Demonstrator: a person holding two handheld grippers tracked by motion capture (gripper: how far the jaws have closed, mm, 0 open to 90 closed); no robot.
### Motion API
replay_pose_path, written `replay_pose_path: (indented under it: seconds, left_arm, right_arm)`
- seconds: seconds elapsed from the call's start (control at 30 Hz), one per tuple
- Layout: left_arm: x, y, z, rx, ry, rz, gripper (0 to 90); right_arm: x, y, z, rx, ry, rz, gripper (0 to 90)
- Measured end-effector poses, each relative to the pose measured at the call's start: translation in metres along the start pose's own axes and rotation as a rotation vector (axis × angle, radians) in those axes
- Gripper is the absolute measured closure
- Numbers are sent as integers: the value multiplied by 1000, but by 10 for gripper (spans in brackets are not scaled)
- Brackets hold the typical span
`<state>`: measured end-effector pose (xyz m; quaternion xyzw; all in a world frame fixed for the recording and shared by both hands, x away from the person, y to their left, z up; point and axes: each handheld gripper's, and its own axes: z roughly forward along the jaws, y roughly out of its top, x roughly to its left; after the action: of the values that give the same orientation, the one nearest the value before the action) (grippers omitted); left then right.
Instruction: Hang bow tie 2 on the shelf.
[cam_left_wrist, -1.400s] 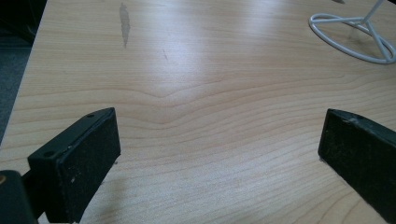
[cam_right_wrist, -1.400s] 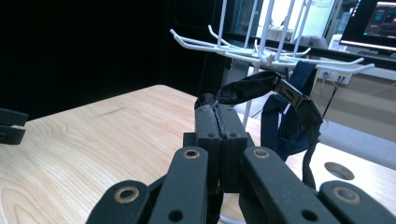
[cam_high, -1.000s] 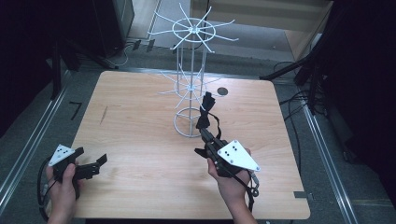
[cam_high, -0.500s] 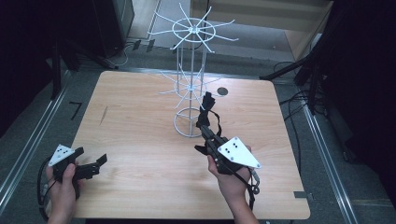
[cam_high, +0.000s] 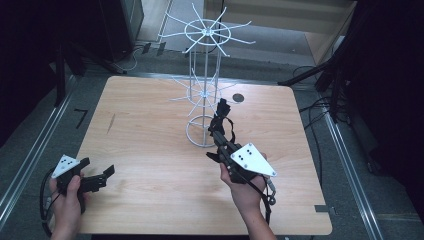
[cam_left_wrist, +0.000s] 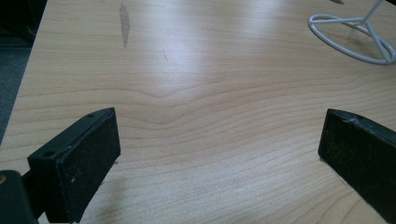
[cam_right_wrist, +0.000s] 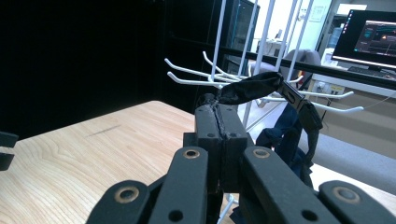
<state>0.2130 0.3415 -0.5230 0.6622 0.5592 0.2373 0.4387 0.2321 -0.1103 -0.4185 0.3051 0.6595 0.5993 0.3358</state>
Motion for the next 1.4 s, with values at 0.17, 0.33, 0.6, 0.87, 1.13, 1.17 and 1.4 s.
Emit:
replay_pose_path:
  seconds: [0.17,0.33,0.6,0.87,1.13,1.17,1.4]
  left_arm:
    - [0,0,0,-1,0,-1,0]
    - [0,0,0,0,0,0,0]
    - [0,0,0,0,0,2,0]
    - [0,0,0,0,1,2,0]
    - [0,0,0,-1,1,3,0]
    - [0,0,0,-1,0,3,0]
    - [0,0,0,-2,0,3,0]
  right_arm:
    - [1,-1,6,7,4,3,900]
    - [1,-3,13,18,4,8,900]
    - [-5,-8,25,32,-7,20,900]
    - [-6,-13,40,50,-12,29,900]
    - [-8,-16,54,62,-13,49,900]
    - [-9,-16,55,63,-14,51,900]
    - [-13,-23,64,91,-26,52,900]
